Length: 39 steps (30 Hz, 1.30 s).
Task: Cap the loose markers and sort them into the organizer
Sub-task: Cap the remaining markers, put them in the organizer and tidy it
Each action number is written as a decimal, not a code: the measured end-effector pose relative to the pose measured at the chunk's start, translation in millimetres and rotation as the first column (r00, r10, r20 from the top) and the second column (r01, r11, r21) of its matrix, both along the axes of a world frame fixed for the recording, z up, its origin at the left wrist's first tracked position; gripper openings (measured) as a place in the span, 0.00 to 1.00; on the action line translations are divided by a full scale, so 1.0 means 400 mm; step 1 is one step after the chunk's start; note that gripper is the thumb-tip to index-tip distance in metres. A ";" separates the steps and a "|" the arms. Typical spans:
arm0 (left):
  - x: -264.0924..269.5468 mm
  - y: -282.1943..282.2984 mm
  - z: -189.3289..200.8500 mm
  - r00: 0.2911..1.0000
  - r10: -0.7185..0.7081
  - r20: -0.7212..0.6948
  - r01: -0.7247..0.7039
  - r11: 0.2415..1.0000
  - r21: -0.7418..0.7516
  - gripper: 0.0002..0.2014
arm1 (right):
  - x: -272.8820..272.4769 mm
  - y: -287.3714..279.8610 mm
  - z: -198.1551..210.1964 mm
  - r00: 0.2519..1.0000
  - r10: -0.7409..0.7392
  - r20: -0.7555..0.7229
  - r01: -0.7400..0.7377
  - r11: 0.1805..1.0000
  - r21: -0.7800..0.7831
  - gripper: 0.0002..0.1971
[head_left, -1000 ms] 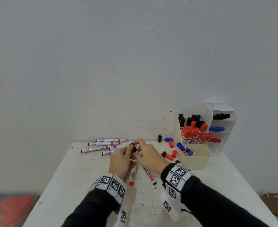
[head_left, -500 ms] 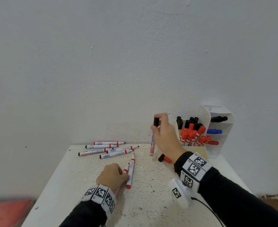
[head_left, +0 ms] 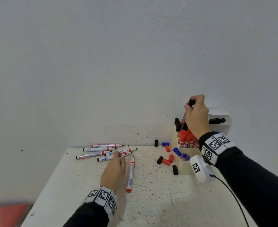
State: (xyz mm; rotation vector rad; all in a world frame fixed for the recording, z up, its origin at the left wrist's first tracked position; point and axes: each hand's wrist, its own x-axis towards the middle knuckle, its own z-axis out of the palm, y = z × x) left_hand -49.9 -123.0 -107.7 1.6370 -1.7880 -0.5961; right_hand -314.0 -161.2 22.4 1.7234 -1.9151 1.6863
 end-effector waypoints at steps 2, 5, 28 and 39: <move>-0.001 -0.001 -0.006 0.999 -0.018 0.030 0.018 1.000 -0.005 0.10 | -0.011 -0.012 -0.021 0.998 -0.032 -0.060 0.037 0.996 0.086 0.10; -0.007 -0.001 -0.013 0.998 -0.034 0.058 0.034 0.999 0.004 0.10 | -0.017 -0.017 -0.036 0.985 -0.070 -0.156 0.095 0.983 0.159 0.10; -0.002 -0.003 -0.017 0.998 -0.004 0.061 0.004 1.000 -0.002 0.13 | -0.007 -0.035 -0.025 0.929 -0.054 -0.367 0.249 0.823 0.510 0.14; -0.002 0.001 -0.007 0.999 0.011 0.053 -0.011 1.000 0.010 0.14 | 0.027 -0.032 -0.036 0.825 0.032 -0.564 0.372 0.720 0.585 0.13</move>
